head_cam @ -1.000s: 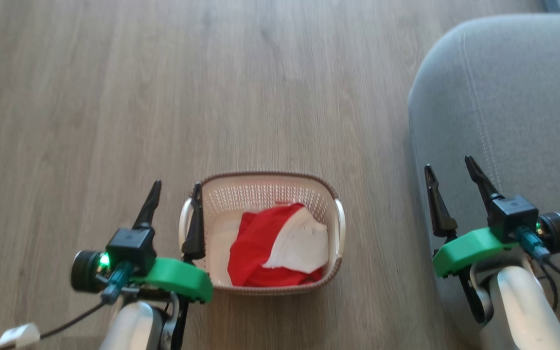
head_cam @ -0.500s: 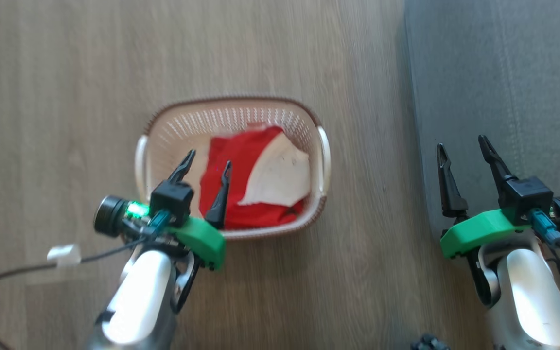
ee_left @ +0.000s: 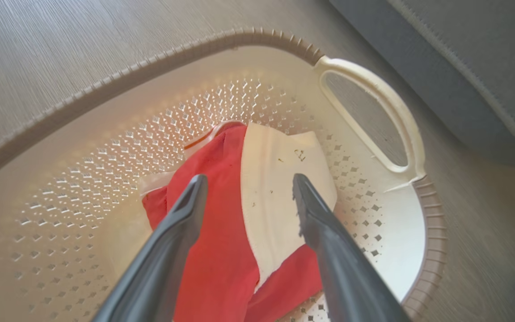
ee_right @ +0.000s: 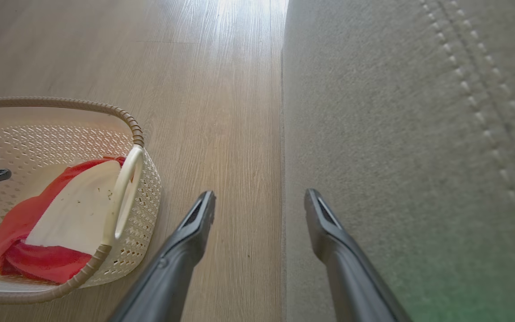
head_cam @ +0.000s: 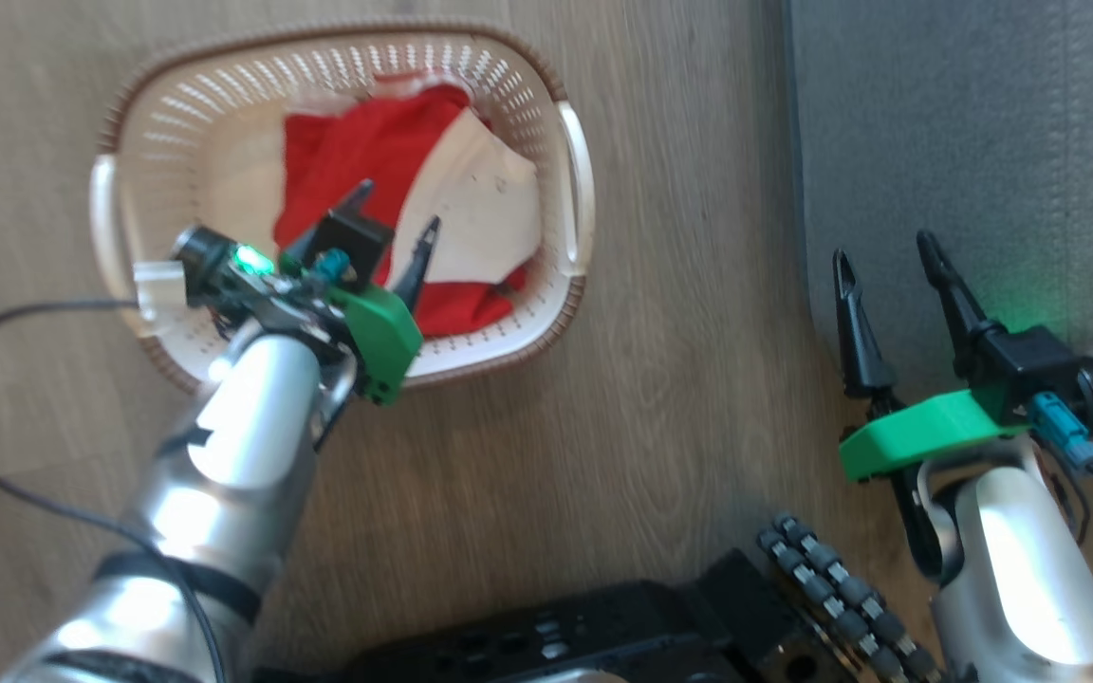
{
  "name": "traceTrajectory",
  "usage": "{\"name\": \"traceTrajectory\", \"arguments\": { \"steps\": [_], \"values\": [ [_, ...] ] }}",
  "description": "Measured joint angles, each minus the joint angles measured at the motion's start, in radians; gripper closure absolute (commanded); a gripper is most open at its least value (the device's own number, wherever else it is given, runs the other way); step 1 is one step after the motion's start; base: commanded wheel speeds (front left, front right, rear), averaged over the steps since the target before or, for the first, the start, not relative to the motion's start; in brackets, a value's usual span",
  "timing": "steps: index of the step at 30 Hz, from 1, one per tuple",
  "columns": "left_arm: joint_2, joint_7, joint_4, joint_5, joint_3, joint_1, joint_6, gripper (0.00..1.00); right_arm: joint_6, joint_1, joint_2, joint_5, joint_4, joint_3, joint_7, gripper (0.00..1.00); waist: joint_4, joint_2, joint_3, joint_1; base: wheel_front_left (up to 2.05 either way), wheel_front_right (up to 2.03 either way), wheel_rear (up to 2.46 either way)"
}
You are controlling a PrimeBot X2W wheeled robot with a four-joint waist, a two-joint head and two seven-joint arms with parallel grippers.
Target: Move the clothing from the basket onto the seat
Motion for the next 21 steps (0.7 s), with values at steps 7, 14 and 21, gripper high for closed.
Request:
{"name": "traceTrajectory", "arguments": {
  "steps": [7, 14, 21],
  "values": [
    [0.016, 0.000, 0.246, 0.021, -0.029, -0.183, -0.008, 0.00, -0.012, -0.026, 0.000, 0.026, -0.073, 0.040, -0.020, 0.00, -0.053, 0.0000, 0.136, -0.0002, 0.00, 0.00, 0.00],
    [0.016, 0.003, 0.388, 0.035, -0.041, -0.281, 0.019, 0.00, -0.027, -0.032, -0.001, 0.021, -0.116, 0.057, -0.025, 0.00, -0.070, 0.0000, 0.196, -0.0003, 0.00, 0.00, 0.00],
    [0.015, 0.059, 0.422, 0.043, -0.060, -0.332, 0.048, 0.00, -0.031, -0.014, -0.005, 0.014, -0.163, 0.056, -0.029, 0.00, -0.068, 0.0000, 0.228, -0.0003, 0.00, 0.00, 0.00]
  ]
}}
